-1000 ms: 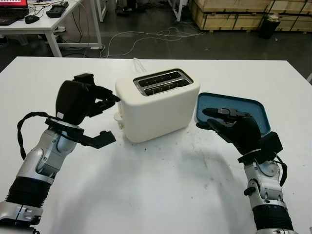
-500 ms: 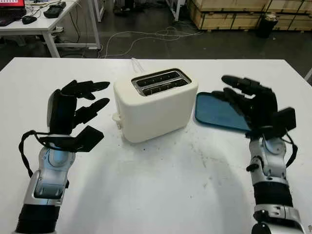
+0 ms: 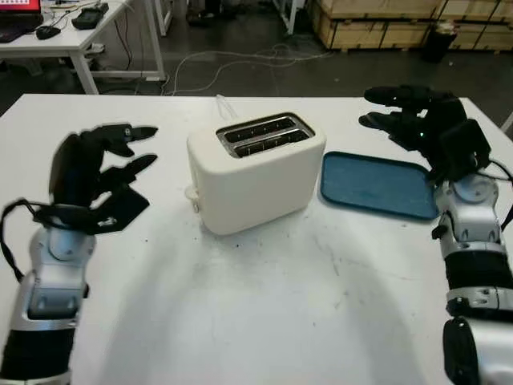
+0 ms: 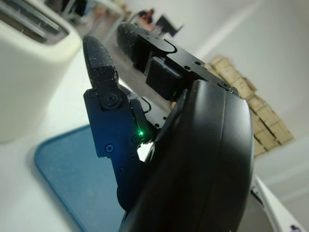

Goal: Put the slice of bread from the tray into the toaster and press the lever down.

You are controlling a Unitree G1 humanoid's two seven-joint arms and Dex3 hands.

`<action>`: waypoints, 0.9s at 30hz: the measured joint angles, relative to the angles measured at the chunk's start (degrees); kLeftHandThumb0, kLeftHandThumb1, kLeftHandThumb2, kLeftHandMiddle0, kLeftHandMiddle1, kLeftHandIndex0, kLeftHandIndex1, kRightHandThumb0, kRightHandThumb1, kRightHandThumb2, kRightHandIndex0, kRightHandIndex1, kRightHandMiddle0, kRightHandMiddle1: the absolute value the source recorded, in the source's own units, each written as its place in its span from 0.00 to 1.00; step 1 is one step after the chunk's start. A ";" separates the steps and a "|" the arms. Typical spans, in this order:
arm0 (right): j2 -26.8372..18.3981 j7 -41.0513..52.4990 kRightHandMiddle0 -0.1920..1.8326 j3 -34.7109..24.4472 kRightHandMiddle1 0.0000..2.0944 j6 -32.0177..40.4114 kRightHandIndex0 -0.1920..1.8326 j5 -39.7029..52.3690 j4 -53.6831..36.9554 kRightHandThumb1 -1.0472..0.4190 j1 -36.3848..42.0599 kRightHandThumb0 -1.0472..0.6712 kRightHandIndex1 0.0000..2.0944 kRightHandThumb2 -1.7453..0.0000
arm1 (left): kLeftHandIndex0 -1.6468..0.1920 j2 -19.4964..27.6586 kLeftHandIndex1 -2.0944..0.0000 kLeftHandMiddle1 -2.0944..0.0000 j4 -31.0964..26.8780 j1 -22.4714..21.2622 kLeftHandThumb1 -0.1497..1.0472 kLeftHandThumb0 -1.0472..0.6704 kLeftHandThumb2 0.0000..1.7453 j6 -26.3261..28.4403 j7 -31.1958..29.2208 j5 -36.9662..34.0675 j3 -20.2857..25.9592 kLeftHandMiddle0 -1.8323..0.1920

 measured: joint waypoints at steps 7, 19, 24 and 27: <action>-2.90 4.11 0.60 3.00 0.00 1.08 0.65 -2.70 1.84 0.19 -4.30 0.30 0.01 1.00 | 0.27 5.50 0.95 0.52 0.98 -5.09 0.78 0.33 0.00 0.17 -5.31 0.63 -0.43 0.51; -5.19 4.75 0.59 7.22 0.00 2.12 0.64 -8.46 4.18 0.19 -8.54 0.29 0.00 1.00 | 0.24 7.26 0.94 0.54 7.26 -10.98 0.70 0.42 0.00 -2.71 -7.85 3.67 -4.69 0.47; -5.55 4.75 0.59 8.28 0.00 2.48 0.65 -9.69 4.13 0.19 -9.36 0.30 0.01 1.00 | 0.24 7.25 0.93 0.53 9.04 -11.59 0.70 0.43 0.00 -2.84 -7.94 4.66 -5.53 0.48; -5.59 4.77 0.59 8.58 0.00 2.89 0.65 -9.93 3.98 0.19 -9.68 0.31 0.01 1.00 | 0.25 7.26 0.93 0.52 9.55 -11.94 0.72 0.41 0.00 -2.83 -8.12 5.14 -5.95 0.48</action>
